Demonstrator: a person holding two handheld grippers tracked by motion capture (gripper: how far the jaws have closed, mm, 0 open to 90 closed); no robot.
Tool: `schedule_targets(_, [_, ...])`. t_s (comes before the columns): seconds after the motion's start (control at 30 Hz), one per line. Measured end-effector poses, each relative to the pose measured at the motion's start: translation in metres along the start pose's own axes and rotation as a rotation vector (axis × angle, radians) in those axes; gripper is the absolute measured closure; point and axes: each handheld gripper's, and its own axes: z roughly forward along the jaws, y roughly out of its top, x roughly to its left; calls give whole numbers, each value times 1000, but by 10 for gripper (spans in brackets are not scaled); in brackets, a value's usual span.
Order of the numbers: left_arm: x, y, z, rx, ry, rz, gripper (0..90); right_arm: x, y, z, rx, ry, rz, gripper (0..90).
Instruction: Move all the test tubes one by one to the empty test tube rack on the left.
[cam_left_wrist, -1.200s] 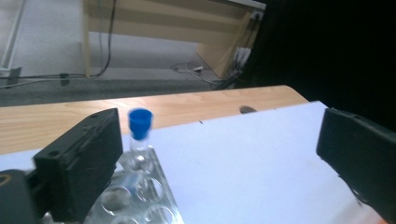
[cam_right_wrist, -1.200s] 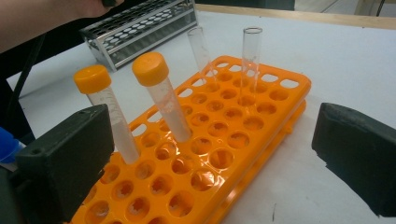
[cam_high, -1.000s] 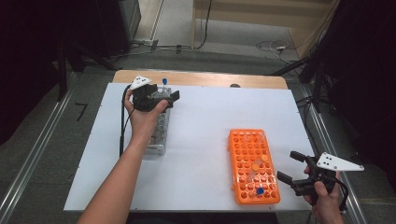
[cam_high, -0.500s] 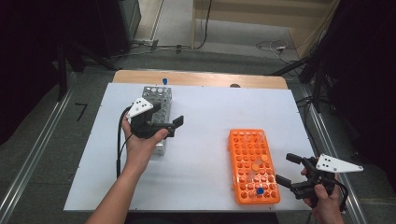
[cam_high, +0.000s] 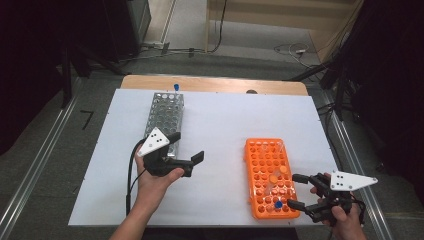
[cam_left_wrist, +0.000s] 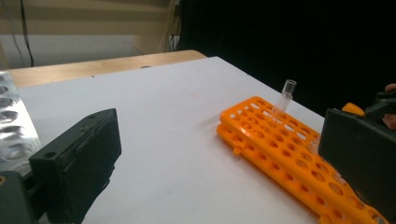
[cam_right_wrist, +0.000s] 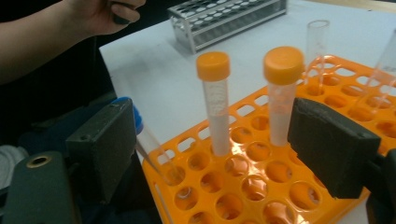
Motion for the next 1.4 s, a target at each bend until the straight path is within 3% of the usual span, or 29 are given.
schedule_targets(0.2, [-8,-11,5,28,-31,-6,0,-1,-5,3,21,60,-18,191])
schedule_targets(0.4, [-13,-17,11,46,-52,-2,0,0,-8,6,48,86,-25,268])
schedule_targets(0.8, [-22,-23,18,58,-114,19,0,6,-12,26,143,171,-72,432])
schedule_targets(1.23, [-28,-25,22,69,-139,25,0,7,-16,38,187,182,-92,559])
schedule_targets(1.4, [-29,-26,23,74,-139,25,0,7,-18,44,211,165,-112,633])
